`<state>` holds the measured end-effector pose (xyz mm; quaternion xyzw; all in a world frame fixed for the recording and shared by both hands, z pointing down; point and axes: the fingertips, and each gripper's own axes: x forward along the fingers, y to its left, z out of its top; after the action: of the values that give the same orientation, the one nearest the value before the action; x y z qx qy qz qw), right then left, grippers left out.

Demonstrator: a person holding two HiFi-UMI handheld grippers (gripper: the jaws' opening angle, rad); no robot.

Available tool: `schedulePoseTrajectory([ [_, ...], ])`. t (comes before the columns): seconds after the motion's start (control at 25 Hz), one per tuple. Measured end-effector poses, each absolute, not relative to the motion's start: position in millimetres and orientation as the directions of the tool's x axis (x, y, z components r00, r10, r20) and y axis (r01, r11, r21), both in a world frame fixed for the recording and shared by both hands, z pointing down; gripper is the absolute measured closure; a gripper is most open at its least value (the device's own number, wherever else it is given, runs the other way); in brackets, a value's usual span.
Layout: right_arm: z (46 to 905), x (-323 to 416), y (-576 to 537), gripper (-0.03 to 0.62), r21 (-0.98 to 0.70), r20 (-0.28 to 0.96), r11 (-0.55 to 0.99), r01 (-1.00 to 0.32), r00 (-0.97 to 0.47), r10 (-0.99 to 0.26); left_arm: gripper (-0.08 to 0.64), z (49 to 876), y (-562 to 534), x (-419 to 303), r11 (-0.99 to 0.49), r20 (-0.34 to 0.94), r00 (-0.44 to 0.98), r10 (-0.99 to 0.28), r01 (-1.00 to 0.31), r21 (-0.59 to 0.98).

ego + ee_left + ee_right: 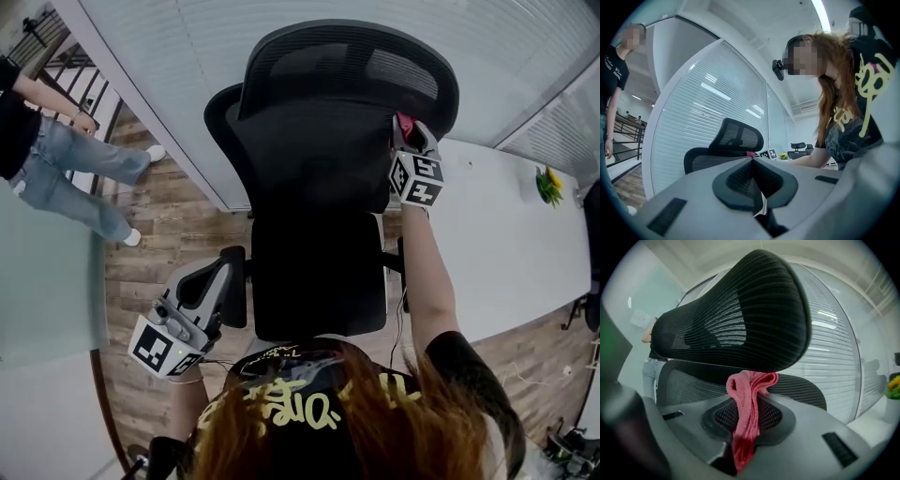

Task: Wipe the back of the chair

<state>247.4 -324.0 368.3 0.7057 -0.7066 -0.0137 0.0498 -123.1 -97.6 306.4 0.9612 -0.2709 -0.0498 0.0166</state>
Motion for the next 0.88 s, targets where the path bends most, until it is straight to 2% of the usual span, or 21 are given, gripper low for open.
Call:
schedulePoseTrajectory([
  [0.2, 366.3, 234.1, -326.8, 0.525, 0.043, 0.032, -0.017, -0.999, 0.018, -0.999, 0.568, 307.6, -106.0, -131.5, -0.869, -0.080, 0.865, -0.495, -0.492, 0.060],
  [0.88, 363.0, 138.8, -350.0, 0.525, 0.051, 0.031, 0.090, -0.995, -0.088, -0.996, 0.568, 313.4, -131.3, -159.3, -0.889, -0.071, 0.887, -0.456, -0.452, 0.074],
])
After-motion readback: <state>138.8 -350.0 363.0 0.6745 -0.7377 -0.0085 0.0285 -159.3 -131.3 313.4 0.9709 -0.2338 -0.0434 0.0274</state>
